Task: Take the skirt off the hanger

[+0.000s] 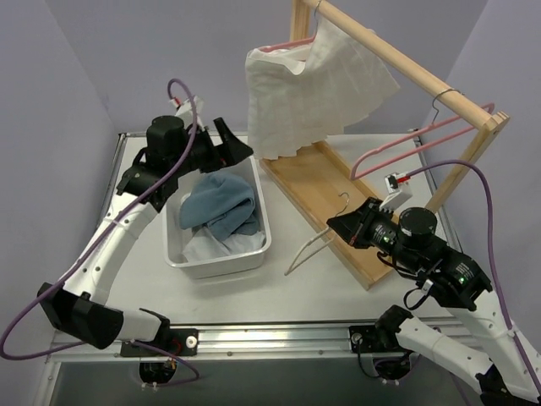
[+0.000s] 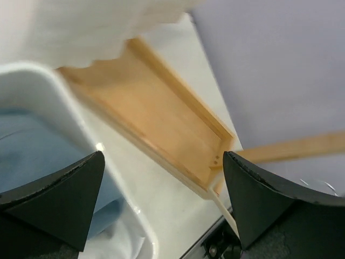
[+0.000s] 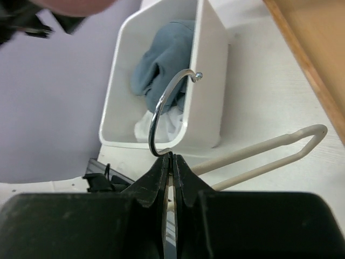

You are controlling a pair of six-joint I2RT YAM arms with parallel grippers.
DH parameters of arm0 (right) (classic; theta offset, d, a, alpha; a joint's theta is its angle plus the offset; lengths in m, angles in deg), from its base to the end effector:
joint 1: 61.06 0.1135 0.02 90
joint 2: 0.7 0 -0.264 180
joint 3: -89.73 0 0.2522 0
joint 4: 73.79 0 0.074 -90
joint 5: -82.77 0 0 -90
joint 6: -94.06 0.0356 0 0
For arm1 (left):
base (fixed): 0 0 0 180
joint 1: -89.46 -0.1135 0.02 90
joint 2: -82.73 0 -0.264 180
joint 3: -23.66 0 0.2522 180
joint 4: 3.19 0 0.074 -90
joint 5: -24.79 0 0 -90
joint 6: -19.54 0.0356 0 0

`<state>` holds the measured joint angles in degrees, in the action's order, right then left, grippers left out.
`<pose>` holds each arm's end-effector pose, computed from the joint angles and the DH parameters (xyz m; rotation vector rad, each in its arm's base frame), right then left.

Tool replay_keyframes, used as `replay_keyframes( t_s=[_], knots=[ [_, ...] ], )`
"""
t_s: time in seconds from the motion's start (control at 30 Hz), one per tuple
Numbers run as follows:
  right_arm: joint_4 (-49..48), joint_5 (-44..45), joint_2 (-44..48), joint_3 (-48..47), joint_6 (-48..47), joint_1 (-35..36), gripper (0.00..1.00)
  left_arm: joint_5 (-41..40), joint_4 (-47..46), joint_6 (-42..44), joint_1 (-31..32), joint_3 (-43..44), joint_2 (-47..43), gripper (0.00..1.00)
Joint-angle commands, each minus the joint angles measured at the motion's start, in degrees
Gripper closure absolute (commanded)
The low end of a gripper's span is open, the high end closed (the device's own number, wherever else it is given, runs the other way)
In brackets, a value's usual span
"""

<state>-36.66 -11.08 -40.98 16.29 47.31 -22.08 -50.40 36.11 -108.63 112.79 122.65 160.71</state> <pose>0.1065 0.0893 0.4145 0.0105 1.7700 1.1302 0.2750 -0.1285 0.4281 -0.0717 1.9986 -0.9581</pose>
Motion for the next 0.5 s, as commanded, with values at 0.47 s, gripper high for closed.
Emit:
replay_keyframes(
  t_s=[0.47],
  knots=[
    [9.58,12.99,-4.46,-3.86,1.67,-0.4,1.0,27.29,3.98,30.87,16.56,14.35,-1.42,0.07]
  ],
)
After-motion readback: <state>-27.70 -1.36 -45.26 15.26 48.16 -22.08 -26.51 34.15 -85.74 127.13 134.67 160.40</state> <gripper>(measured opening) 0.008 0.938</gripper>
